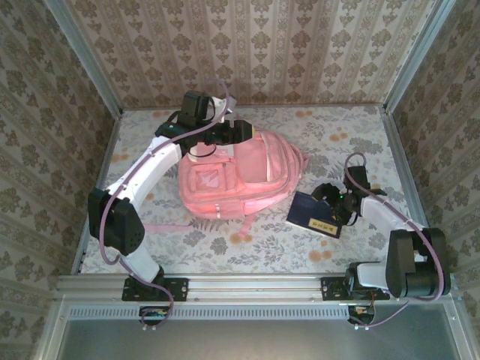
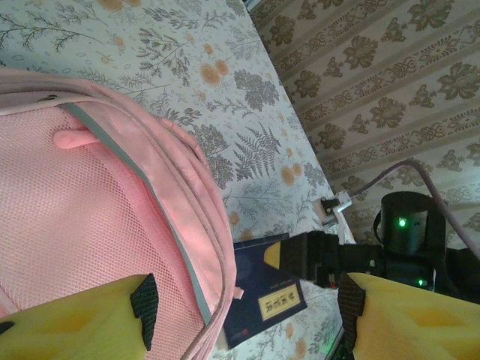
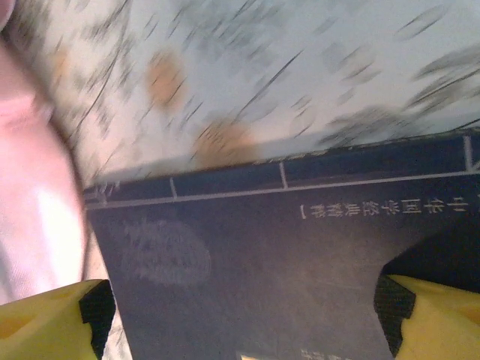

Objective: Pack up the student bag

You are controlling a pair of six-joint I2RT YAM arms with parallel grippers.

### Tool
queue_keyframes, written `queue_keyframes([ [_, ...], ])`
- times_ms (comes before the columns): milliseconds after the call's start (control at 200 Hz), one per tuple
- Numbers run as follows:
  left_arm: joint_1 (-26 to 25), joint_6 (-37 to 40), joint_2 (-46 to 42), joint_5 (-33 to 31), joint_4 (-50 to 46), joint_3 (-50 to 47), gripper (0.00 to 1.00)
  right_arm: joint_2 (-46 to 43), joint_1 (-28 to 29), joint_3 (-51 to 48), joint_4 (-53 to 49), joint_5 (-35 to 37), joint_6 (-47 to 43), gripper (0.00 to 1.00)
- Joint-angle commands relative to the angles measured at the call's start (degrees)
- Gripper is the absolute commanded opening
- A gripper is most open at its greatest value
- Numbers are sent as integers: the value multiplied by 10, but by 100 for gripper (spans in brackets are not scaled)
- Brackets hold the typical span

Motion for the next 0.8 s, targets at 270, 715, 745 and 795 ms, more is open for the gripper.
queue_keyframes([
  [270, -49, 4, -14, 0, -9, -5, 68, -137, 13, 15, -69, 26, -32, 92],
  [715, -187, 20, -243, -84, 2, -296, 69, 116, -72, 106, 26, 23, -13, 97],
  [745, -192, 18, -256, -88, 1, -316, 69, 124, -72, 102, 36, 7, -11, 98],
  [795, -196, 14, -272, -88, 2, -345, 69, 126, -70, 92, 41, -6, -3, 98],
])
